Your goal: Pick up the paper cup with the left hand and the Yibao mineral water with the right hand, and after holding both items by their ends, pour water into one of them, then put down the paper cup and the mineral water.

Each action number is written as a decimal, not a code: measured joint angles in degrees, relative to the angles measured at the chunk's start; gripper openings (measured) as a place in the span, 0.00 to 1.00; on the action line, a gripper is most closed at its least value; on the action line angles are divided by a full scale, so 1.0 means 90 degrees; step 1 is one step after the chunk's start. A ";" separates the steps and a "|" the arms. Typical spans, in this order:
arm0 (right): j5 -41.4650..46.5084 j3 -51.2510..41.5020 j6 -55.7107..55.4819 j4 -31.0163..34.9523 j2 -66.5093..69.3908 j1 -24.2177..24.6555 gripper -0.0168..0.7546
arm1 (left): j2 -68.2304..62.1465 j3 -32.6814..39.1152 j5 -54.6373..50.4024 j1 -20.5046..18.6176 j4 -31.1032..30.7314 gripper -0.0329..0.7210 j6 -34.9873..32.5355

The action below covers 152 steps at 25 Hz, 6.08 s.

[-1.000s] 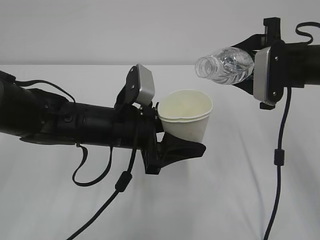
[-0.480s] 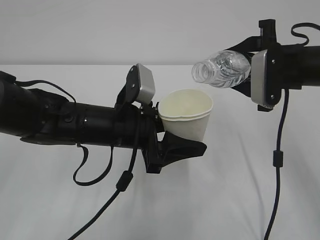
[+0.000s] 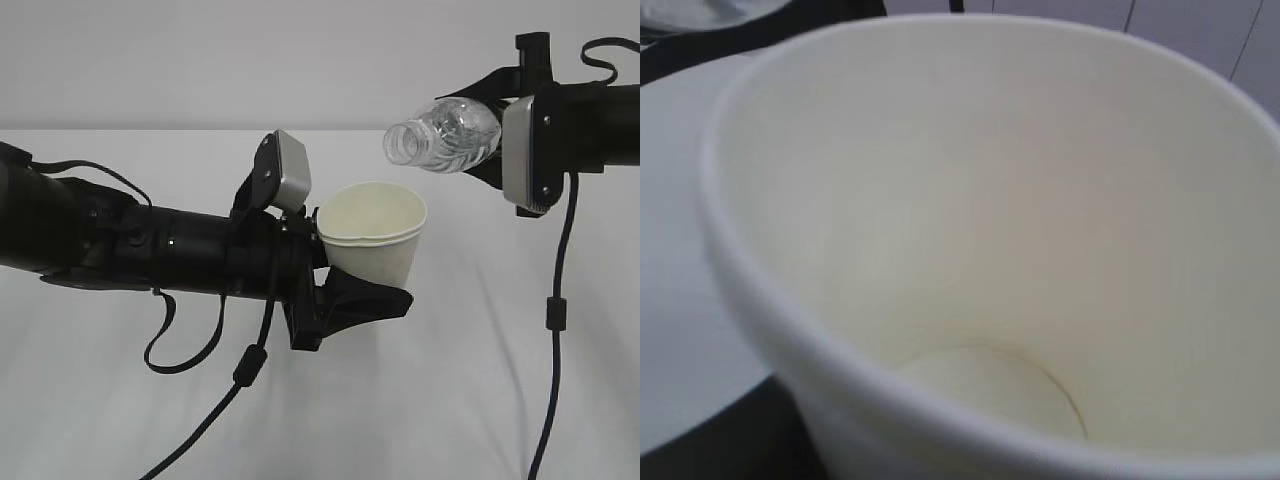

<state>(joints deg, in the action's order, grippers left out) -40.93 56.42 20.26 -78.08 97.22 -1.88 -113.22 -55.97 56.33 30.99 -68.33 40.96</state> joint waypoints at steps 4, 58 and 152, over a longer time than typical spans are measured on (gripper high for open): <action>0.0000 0.0005 0.0000 -0.0168 0.0000 0.0000 0.62 | 0.0000 0.0000 0.0000 0.0000 0.0000 0.65 0.0000; 0.0015 0.0453 0.0073 -0.1024 0.0000 0.0000 0.62 | 0.0000 0.0000 0.0000 0.0000 -0.0304 0.65 0.0190; 0.0258 0.0749 -0.0014 -0.1564 0.0000 -0.0283 0.62 | 0.0000 0.0000 -0.0163 0.0000 -0.0328 0.65 0.0217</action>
<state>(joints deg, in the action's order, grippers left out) -38.61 63.16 20.13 -92.16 97.22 -4.43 -113.22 -55.97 54.86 30.99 -71.28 42.91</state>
